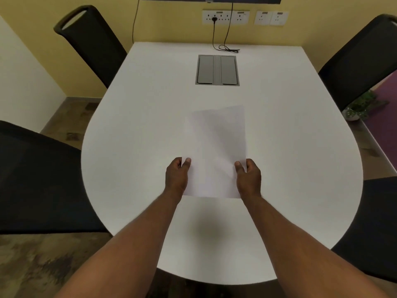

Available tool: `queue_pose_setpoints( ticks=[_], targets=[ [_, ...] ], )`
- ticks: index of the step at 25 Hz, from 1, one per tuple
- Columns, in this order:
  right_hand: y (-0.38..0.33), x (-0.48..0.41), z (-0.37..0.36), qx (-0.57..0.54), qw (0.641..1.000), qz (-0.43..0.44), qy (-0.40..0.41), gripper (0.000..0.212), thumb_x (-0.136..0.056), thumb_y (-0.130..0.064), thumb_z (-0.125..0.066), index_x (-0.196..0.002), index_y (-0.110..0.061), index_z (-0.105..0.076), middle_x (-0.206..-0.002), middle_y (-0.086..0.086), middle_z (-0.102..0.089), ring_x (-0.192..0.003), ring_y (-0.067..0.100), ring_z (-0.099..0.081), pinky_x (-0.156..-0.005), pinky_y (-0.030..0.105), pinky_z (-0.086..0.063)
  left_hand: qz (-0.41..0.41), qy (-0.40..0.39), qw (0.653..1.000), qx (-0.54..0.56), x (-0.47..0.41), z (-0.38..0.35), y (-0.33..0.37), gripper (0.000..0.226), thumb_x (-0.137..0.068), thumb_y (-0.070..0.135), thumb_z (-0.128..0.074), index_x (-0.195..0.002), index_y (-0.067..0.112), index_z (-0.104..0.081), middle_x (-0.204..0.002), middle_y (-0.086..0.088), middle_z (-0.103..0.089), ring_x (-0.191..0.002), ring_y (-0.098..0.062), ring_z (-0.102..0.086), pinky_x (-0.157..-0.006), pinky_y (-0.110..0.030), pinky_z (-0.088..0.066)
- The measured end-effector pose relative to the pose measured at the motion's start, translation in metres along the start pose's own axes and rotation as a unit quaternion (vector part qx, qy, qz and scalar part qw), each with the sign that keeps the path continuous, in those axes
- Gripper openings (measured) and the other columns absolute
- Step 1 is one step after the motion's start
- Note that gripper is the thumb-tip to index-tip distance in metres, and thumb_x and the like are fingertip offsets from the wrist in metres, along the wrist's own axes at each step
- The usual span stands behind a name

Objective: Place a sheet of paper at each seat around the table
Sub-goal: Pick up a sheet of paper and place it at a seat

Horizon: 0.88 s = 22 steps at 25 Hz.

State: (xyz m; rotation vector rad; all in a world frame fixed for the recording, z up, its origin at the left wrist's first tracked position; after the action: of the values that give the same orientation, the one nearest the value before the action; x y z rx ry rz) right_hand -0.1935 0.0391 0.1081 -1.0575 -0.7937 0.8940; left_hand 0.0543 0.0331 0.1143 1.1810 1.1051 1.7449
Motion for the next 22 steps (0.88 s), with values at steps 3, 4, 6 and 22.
queue_pose_setpoints(
  ticks=[3, 4, 6, 22],
  targets=[
    [-0.013, 0.014, -0.006, -0.008, 0.999, 0.02, -0.033, 0.022, -0.096, -0.022, -0.061, -0.08, -0.008, -0.056, -0.074, 0.002, -0.059, -0.065, 0.011, -0.05, -0.065, 0.024, -0.043, -0.02, 0.029, 0.999, -0.009, 0.014, 0.019, 0.009, 0.04, -0.101, 0.032, -0.053, -0.073, 0.005, -0.047, -0.071, -0.004, -0.045, -0.063, -0.015, -0.036, -0.058, -0.028, -0.032],
    [-0.016, 0.019, -0.007, -0.012, 0.999, 0.022, -0.045, 0.024, -0.096, -0.022, -0.061, -0.077, -0.009, -0.054, -0.071, 0.0, -0.055, -0.061, 0.009, -0.047, -0.061, 0.021, -0.041, -0.026, 0.036, 0.999, -0.006, 0.02, 0.025, 0.01, 0.04, -0.101, 0.031, -0.052, -0.079, -0.002, -0.051, -0.075, -0.007, -0.049, -0.066, -0.017, -0.04, -0.061, -0.028, -0.035],
    [-0.023, 0.026, -0.008, -0.012, 0.998, 0.028, -0.059, 0.035, -0.096, -0.024, -0.061, -0.067, -0.015, -0.043, -0.063, -0.005, -0.044, -0.051, 0.003, -0.036, -0.051, 0.014, -0.032, -0.036, 0.054, 0.998, 0.005, 0.036, 0.037, 0.012, 0.04, -0.102, 0.03, -0.051, -0.089, -0.008, -0.053, -0.08, -0.009, -0.053, -0.071, -0.019, -0.044, -0.066, -0.031, -0.037],
    [-0.083, 0.115, -0.072, 0.079, 0.979, 0.105, -0.154, 0.049, -0.1, -0.05, -0.041, -0.065, -0.016, -0.035, -0.059, -0.004, -0.042, -0.056, 0.015, -0.037, -0.054, 0.034, -0.033, -0.047, 0.199, 0.977, 0.066, 0.13, 0.17, -0.008, 0.022, -0.1, 0.029, -0.053, -0.084, 0.019, -0.065, -0.078, 0.009, -0.068, -0.073, -0.013, -0.061, -0.069, -0.027, -0.051]
  ],
)
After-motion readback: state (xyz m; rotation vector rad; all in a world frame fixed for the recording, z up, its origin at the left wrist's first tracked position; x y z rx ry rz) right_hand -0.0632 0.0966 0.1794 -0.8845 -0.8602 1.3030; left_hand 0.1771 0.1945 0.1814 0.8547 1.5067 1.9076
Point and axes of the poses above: each hand's wrist, its own x-axis away from the middle knuckle, its own z-axis out of the back of the hand, y = z × x, the point moved 6 cm from there along -x, towards the middle knuckle
